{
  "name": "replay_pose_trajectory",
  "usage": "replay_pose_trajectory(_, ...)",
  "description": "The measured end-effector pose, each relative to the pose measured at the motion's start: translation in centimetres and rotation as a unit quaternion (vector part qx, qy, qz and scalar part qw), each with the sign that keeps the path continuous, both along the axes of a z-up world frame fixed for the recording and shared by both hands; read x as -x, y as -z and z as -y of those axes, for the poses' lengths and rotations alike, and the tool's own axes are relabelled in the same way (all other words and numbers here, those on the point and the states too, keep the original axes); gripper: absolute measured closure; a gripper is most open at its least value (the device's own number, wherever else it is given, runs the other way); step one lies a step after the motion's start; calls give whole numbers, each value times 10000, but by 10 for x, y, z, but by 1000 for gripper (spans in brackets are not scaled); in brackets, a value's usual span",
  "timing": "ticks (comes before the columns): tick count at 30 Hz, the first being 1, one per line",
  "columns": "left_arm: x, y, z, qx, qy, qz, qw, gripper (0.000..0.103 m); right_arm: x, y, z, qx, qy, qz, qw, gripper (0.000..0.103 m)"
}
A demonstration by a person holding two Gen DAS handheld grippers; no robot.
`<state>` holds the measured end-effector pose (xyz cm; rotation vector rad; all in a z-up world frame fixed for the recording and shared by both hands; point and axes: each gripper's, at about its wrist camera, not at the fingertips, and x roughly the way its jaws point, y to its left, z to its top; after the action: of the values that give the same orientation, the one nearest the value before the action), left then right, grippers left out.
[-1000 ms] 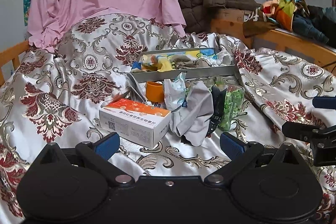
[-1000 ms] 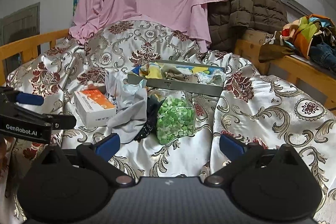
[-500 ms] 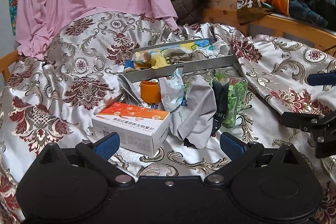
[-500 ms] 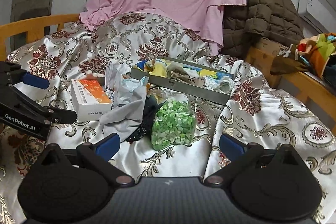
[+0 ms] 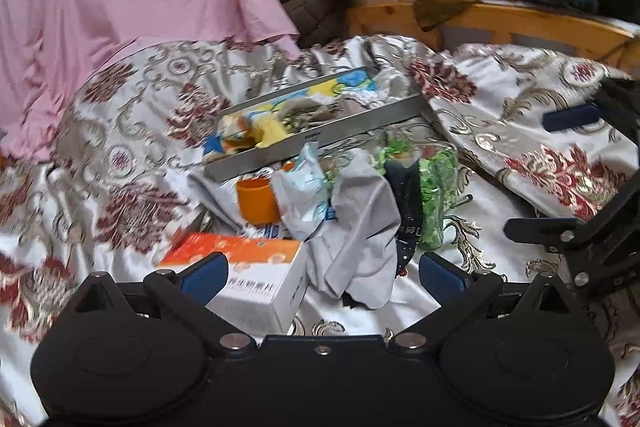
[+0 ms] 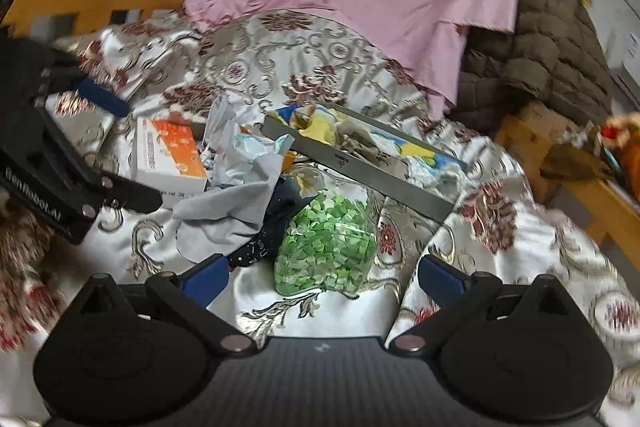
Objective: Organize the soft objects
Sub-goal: 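Move both tools back toward the grey cloth and black cloth, then grasp the grey cloth with the left tool while the right tool grasps the black cloth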
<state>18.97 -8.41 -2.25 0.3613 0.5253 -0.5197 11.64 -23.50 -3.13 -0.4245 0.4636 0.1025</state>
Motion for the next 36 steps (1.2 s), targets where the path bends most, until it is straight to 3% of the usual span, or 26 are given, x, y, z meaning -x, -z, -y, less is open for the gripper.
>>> replay_pose_trajectory(8, -23, 1, 23, -428, 665, 41, 9969, 2, -17, 25, -10, 1140, -874, 422, 9887, 0)
replay_pose_trajectory(19, -59, 11, 50, -1119, 1493, -108, 9824, 8, -52, 53, -17, 1667, -1364, 525, 9751, 1)
replay_pose_trajectory(25, -75, 16, 56, -1174, 1641, -253, 9791, 19, -67, 56, -16, 1780, -1490, 543, 9712, 8)
replay_pose_trajectory(36, -93, 19, 69, -1148, 1808, -614, 9749, 51, -77, 66, -27, 2227, -1681, 576, 9586, 24)
